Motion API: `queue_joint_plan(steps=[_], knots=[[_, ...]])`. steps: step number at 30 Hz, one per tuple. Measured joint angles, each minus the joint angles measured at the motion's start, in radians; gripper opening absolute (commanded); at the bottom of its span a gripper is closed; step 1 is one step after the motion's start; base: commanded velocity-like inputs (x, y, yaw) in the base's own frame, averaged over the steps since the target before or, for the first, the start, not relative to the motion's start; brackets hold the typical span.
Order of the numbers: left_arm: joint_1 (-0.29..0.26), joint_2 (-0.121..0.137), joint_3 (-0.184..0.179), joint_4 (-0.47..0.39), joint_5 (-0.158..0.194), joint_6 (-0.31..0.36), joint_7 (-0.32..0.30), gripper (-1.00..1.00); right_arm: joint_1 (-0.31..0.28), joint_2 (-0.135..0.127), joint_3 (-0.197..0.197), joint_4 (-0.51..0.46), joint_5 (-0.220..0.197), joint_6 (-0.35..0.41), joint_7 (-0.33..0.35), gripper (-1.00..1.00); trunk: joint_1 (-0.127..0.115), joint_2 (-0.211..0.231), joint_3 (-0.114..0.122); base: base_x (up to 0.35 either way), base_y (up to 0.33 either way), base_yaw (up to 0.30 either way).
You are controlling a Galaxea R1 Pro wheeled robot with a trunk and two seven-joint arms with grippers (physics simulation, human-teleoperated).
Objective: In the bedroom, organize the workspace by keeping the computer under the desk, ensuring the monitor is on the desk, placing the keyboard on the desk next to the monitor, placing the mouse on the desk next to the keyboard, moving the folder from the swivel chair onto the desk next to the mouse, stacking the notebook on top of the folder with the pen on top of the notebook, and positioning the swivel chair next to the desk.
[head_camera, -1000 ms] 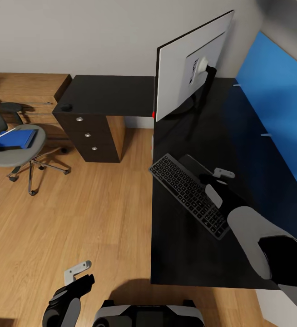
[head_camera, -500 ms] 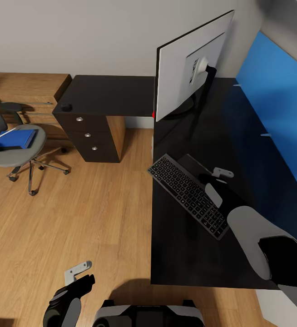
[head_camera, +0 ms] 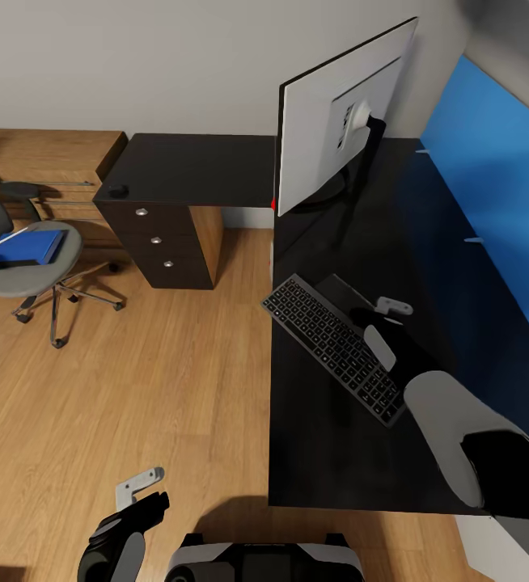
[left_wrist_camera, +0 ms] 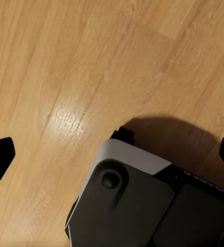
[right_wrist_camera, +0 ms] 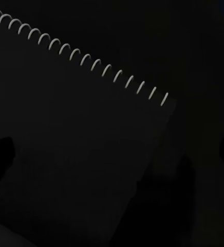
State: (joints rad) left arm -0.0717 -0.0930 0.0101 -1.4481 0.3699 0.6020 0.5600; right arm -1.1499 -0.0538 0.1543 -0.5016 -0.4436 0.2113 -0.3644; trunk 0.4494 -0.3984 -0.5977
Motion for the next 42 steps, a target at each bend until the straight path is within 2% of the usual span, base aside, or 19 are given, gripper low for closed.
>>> queue_joint_plan(steps=[4, 7, 15, 22, 42], knots=[[0.000, 0.000, 0.000, 0.000, 0.000, 0.000, 0.000, 1.00, 0.029, -0.001, 0.000, -0.064, -0.002, 0.039, -0.001, 1.00, 0.000, 0.000, 0.000, 0.000, 0.000, 0.000], [0.000, 0.000, 0.000, 0.000, 0.000, 0.000, 0.000, 1.00, 0.108, -0.004, 0.002, -0.226, -0.030, 0.089, -0.047, 1.00, 0.000, 0.000, 0.000, 0.000, 0.000, 0.000], [0.000, -0.001, 0.000, 0.000, 0.000, 0.000, 0.001, 1.00, 0.193, -0.003, 0.004, -0.386, -0.041, 0.103, -0.121, 1.00, 0.000, 0.000, 0.000, 0.000, 0.000, 0.000], [0.000, -0.001, 0.000, 0.000, 0.000, 0.000, 0.001, 1.00, 0.224, -0.001, 0.006, -0.420, -0.045, 0.108, -0.132, 1.00, 0.000, 0.000, 0.000, 0.000, 0.000, 0.000], [0.000, 0.001, 0.001, -0.004, -0.002, 0.000, 0.001, 1.00, 0.258, 0.008, 0.016, -0.420, -0.045, 0.110, -0.128, 1.00, 0.000, 0.000, 0.000, 0.000, 0.000, 0.000]])
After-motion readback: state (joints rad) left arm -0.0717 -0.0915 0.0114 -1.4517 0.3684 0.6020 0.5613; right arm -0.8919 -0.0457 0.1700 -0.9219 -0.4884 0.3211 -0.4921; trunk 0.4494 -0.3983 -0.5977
